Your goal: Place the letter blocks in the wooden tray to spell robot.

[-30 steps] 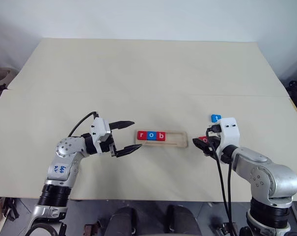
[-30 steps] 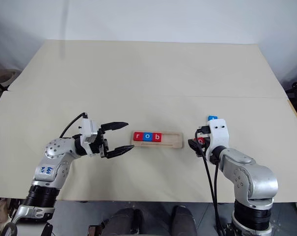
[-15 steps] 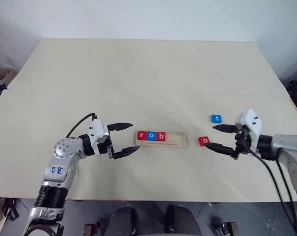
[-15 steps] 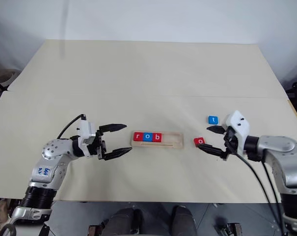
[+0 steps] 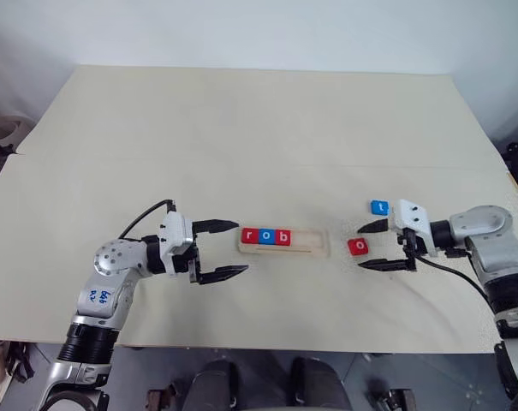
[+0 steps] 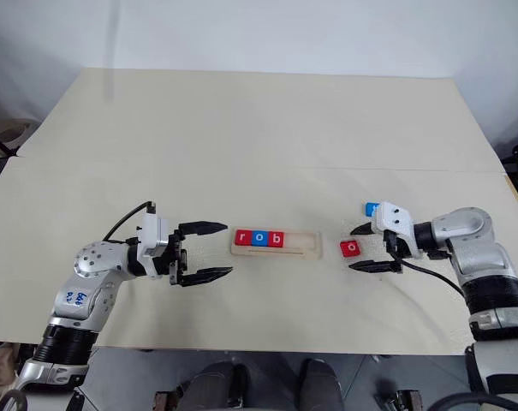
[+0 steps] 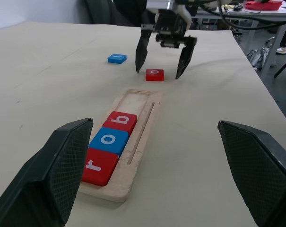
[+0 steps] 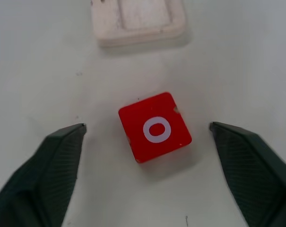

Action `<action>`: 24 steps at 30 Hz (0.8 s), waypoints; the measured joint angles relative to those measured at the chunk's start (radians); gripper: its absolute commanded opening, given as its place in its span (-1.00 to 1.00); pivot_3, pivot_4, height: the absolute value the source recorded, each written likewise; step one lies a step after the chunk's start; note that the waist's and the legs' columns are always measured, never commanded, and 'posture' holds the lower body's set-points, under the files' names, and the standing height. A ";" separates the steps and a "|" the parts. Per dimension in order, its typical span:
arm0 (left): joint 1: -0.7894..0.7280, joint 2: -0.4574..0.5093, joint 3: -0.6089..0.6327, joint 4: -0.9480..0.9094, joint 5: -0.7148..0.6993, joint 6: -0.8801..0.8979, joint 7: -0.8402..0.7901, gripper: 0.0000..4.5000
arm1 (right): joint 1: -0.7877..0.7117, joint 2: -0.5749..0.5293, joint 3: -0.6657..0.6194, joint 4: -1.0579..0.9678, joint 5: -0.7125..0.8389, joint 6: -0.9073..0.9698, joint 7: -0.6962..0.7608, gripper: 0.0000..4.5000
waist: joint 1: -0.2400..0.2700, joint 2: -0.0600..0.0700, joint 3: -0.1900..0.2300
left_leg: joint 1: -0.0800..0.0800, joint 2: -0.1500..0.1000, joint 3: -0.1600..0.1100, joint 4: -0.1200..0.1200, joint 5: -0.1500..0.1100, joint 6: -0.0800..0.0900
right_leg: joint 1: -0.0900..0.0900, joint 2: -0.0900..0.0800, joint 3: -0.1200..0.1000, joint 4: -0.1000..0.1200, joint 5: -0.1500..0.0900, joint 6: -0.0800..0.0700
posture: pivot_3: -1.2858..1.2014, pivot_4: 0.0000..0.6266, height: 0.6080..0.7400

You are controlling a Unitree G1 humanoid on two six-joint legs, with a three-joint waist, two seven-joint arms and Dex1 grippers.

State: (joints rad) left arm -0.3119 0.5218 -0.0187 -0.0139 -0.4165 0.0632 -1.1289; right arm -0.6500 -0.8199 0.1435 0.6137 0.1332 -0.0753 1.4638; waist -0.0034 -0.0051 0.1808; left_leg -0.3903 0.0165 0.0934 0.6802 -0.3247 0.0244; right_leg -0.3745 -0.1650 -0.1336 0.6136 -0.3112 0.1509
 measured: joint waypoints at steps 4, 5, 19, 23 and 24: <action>0.000 0.001 0.001 -0.014 -0.003 0.002 0.001 1.00 | -0.041 0.018 0.005 0.074 -0.015 -0.044 0.008 -0.06 | 0.000 0.000 0.000 | 0.000 0.000 0.000 0.000 0.000 0.000 | 0.000 0.000 0.000 0.000 0.000 0.000 | 0.03 -0.52 1.00; 0.000 0.001 0.001 -0.014 -0.003 0.003 0.002 1.00 | -0.046 0.023 0.005 0.088 -0.015 -0.054 0.009 -0.23 | 0.001 0.000 0.000 | 0.000 0.000 0.000 0.000 0.000 0.000 | 0.000 0.000 0.000 0.000 0.000 0.000 | 0.03 -0.52 1.00; 0.000 0.003 0.011 -0.010 -0.003 -0.001 0.023 1.00 | -0.114 0.104 0.034 -0.219 0.021 0.292 -0.017 -0.36 | 0.000 0.000 0.000 | 0.000 0.001 -0.001 0.001 0.000 0.000 | -0.001 0.000 0.000 0.002 0.000 0.000 | 0.03 -0.52 1.00; 0.005 0.003 0.011 -0.010 -0.002 -0.008 0.029 1.00 | -0.118 0.172 0.089 -0.281 0.005 0.361 -0.063 -0.36 | 0.003 0.000 0.000 | -0.001 0.000 -0.001 0.001 0.000 0.000 | -0.001 -0.001 0.000 0.002 0.000 0.000 | 0.03 -0.52 1.00; 0.006 0.003 0.011 -0.010 -0.002 -0.009 0.032 1.00 | -0.118 0.185 0.098 -0.288 0.001 0.371 -0.073 -0.36 | 0.003 0.000 0.000 | -0.001 0.000 -0.001 0.001 0.000 0.000 | -0.001 -0.001 0.000 0.002 0.000 0.000 | 0.03 -0.52 1.00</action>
State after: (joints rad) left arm -0.3056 0.5248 -0.0077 -0.0239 -0.4181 0.0546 -1.0968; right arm -0.7679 -0.6349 0.2415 0.3258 0.1341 0.2955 1.3907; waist -0.0001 -0.0048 0.1809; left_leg -0.3911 0.0161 0.0924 0.6812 -0.3247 0.0243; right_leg -0.3754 -0.1657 -0.1336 0.6158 -0.3113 0.1508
